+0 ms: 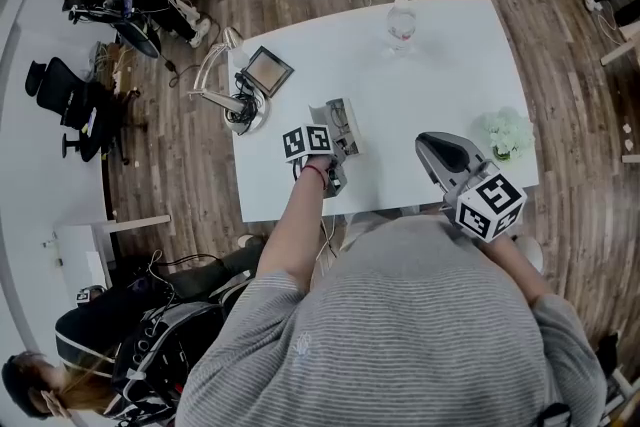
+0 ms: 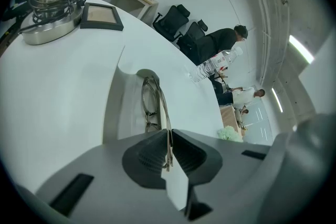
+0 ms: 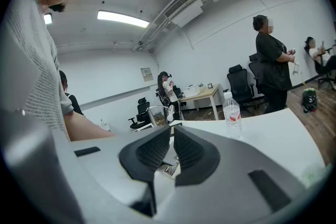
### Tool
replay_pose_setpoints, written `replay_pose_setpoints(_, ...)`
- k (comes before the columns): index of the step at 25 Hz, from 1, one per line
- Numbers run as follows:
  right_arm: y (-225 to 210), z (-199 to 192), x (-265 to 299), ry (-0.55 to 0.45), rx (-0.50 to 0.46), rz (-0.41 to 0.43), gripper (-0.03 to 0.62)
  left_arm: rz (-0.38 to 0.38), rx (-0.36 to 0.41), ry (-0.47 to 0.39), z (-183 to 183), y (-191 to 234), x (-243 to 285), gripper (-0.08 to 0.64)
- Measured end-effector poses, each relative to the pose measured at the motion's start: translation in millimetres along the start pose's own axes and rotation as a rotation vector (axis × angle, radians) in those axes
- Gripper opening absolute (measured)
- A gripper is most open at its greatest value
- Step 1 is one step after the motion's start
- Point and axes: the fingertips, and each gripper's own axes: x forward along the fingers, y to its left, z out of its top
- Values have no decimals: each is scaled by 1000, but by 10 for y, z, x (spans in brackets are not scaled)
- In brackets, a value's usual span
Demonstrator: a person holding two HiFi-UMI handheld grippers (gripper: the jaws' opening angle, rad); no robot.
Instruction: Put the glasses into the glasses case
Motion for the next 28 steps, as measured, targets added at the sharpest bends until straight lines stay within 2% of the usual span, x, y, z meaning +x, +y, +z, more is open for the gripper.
replay_pose_setpoints(7,-10,6,-8,-4,3,-2,17,13,14,-4,6,-3,20,38)
replay_pose_setpoints(12,2,3,38,5,-3,8,17,8,-30,-9,22,7,-5,50)
replay_pose_setpoints(17,26,-12,68,4,-7,19,17,74,-43,-39,20,52,-67,107)
replay_pose_setpoints(19,33,-8,76,6,-9,22,17,136,-3,-56,16,70,-79,108)
replay_pose_setpoints(22,32,9,94,8,-11,30,17,267,100,-100,42,109,-110,108)
replay_pose_setpoints(28,14,14,92,8,-11,32,17,483,428,-116,4,75,-75,107)
